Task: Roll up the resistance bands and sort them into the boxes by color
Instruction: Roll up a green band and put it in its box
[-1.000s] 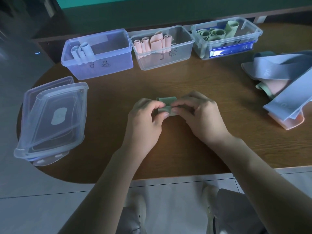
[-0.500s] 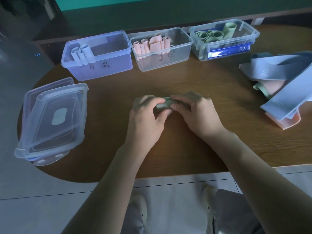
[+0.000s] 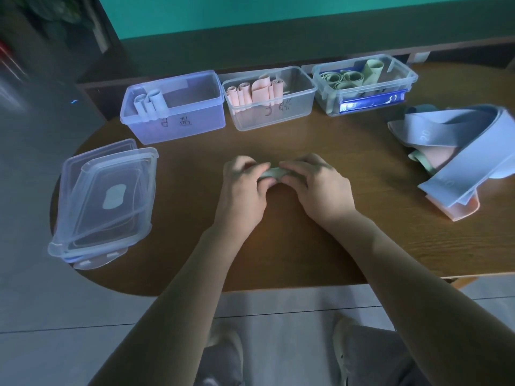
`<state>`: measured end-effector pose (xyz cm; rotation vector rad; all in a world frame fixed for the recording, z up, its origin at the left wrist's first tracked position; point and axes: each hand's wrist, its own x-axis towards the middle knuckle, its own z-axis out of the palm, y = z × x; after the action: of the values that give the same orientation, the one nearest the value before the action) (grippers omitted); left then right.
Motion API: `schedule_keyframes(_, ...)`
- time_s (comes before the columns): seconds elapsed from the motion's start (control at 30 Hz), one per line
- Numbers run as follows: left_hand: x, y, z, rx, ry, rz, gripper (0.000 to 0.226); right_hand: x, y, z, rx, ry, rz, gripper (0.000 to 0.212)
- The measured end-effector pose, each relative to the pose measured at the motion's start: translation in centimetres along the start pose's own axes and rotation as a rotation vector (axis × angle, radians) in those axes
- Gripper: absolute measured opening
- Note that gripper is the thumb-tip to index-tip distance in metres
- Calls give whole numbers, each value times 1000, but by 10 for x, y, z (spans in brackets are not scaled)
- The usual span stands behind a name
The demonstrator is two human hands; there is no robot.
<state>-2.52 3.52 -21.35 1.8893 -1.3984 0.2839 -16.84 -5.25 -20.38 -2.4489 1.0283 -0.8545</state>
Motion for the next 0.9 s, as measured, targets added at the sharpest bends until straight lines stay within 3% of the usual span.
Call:
schedule_keyframes(0.23,7,-4,1,18,42,130,19,11,4,5,-103,-34,-23,30)
schedule_keyframes(0.37,10,-7,0,1,-87,57,45,21,5,8,-143,-96,-3,33)
schedule_keyframes(0.63,27,-15,-7,-114,-209,-19,48,33,8,11,-170,-146,10,38)
schedule_keyframes(0.9,22,-14,-11,-263,-186,-106,41,31,19,0,300,-227,-49,39)
